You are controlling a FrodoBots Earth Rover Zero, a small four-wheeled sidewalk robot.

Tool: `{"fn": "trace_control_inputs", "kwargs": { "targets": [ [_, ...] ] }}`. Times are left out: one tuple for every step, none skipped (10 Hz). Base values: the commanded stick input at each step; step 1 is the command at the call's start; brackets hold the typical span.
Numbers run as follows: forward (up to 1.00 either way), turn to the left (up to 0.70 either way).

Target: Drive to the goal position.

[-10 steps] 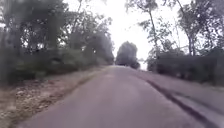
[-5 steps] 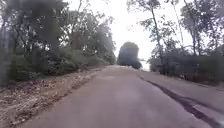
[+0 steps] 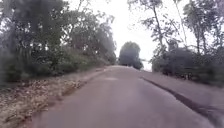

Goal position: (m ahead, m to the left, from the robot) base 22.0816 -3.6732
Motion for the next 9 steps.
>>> {"fn": "trace_control_inputs", "kwargs": {
  "targets": [
    [1.00, -0.34],
    [1.00, -0.35],
    [1.00, -0.16],
    [1.00, -0.03],
    [1.00, 0.00],
    [1.00, 0.00],
    [1.00, 0.00],
    [1.00, 0.00],
    [1.00, 0.00]
  ]
}}
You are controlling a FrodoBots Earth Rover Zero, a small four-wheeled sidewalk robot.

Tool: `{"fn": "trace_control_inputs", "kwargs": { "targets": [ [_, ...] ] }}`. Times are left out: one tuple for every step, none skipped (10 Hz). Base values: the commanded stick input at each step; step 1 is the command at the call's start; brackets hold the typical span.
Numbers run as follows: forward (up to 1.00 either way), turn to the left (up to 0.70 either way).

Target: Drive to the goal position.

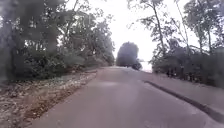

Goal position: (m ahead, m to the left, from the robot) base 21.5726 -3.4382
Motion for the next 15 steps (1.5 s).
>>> {"fn": "trace_control_inputs", "kwargs": {
  "targets": [
    [1.00, 0.00],
    [1.00, 0.00],
    [1.00, 0.00],
    [1.00, 0.00],
    [1.00, 0.00],
    [1.00, 0.00],
    [1.00, 0.00],
    [1.00, 0.00],
    [1.00, 0.00],
    [1.00, 0.00],
    [1.00, 0.00],
    [1.00, 0.00],
    [1.00, 0.00],
    [1.00, 0.00],
    [1.00, -0.02]
  ]
}}
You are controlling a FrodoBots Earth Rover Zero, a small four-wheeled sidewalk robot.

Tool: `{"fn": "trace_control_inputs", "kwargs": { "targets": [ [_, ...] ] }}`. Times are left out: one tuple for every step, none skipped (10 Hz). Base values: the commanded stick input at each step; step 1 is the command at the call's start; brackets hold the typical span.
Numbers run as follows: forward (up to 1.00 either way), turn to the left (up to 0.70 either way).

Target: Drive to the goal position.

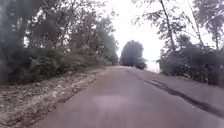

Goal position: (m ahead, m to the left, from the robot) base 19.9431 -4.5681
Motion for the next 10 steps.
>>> {"fn": "trace_control_inputs", "kwargs": {
  "targets": [
    [1.00, -0.06],
    [1.00, -0.13],
    [1.00, -0.25],
    [1.00, -0.37],
    [1.00, 0.00],
    [1.00, 0.00],
    [1.00, 0.00],
    [1.00, 0.00],
    [1.00, 0.00],
    [1.00, 0.00]
  ]
}}
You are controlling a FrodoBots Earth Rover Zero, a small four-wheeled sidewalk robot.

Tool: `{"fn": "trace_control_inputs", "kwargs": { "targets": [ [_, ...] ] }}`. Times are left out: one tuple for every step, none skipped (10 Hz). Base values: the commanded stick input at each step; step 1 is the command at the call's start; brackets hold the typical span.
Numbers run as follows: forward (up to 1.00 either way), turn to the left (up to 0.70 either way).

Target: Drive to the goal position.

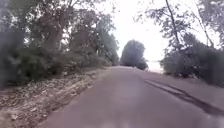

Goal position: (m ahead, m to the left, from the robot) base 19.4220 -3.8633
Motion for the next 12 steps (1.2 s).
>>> {"fn": "trace_control_inputs", "kwargs": {
  "targets": [
    [1.00, 0.00],
    [1.00, 0.00],
    [1.00, 0.00],
    [1.00, 0.00],
    [1.00, 0.00],
    [1.00, 0.00],
    [1.00, -0.01],
    [1.00, -0.19],
    [1.00, -0.37],
    [1.00, -0.40],
    [1.00, -0.40],
    [1.00, -0.40]
  ]
}}
